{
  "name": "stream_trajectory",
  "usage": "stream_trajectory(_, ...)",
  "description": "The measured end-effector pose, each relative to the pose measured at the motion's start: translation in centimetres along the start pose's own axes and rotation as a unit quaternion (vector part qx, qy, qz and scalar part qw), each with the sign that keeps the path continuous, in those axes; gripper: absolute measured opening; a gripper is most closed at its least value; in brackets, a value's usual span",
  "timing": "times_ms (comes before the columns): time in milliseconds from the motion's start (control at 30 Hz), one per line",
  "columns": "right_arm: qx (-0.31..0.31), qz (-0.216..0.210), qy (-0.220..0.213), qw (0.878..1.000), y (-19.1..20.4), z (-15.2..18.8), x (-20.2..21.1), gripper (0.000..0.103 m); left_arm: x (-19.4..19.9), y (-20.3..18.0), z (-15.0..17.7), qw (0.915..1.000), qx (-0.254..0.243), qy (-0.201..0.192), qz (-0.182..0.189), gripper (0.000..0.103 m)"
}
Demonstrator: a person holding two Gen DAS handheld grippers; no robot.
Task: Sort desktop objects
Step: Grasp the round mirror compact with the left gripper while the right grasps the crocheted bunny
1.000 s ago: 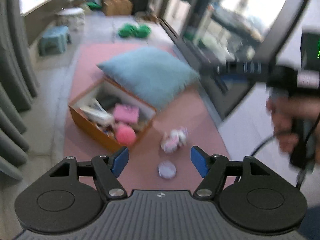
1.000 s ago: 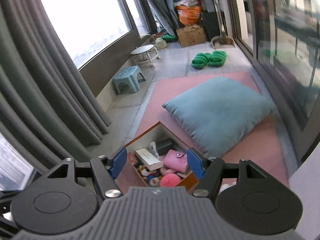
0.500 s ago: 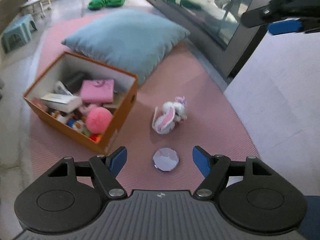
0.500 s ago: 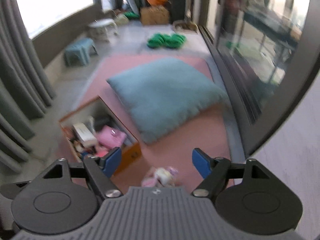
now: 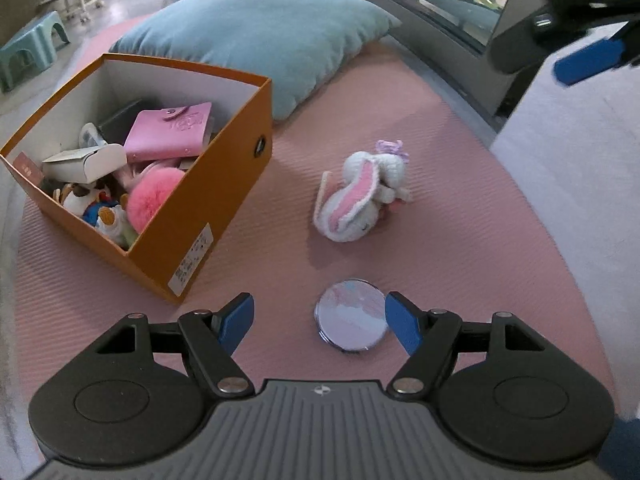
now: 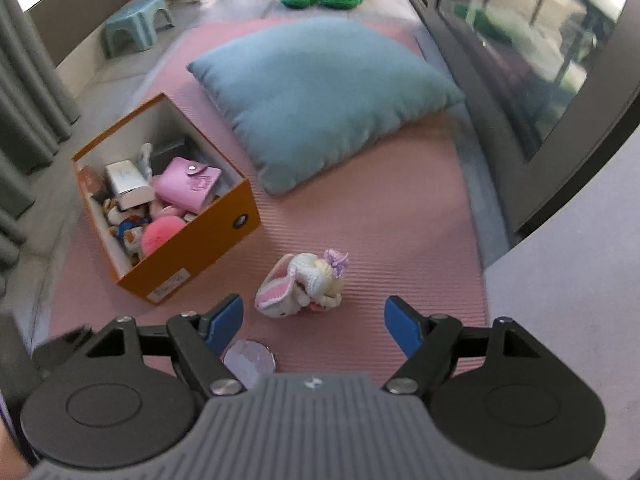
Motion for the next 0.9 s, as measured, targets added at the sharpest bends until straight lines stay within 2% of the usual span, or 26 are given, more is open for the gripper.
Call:
stream_trajectory(133,-0.037,-0.016,0.019,0.999,0.0,0.9,-4.5,0.080,-1.6,-0.7,0.6,0.9995,-0.024,-0.015,0.013,0.085)
stream_trajectory(400,-0.085,-0.043,0.048,0.994,0.5,3.0,-11.4,0.080,-5.4,-1.7,3.3,0.9974,-0.069,0.008,0.016,0.085)
stream_trajectory(500,-0.068,-0.052,0.042,0.995,1.3,2.9,-13.2,0.081,-6.3,-1.8,4.0,0.9963,-0.083,0.009,0.019,0.085)
stream_trajectory(767,0.049,-0.074,-0.028,0.996,3.6,2.3,-16.0,0.084,-9.4,-1.5,4.7,0.9949,-0.097,0.021,0.017,0.085)
stream_trajectory(833,0.046,-0.076,-0.026,0.996,3.2,2.4,-16.9,0.084,-10.0,-1.7,4.8,0.9911,-0.121,0.035,0.041,0.086)
stream_trajectory(900,0.032,-0.088,-0.020,0.995,2.7,2.6,-17.6,0.084,-10.4,-1.8,4.7,0.9905,-0.124,0.034,0.048,0.086)
Point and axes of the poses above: each gripper's, at about its wrist camera, not at the fingertips, and x roughly against the way its jaws point, y to its left, z to its underside, the point moved 9 cm from there along -x, roughly the way its jaws point, and after that the axes turned 13 degrees about z, right-handed, at the moved point
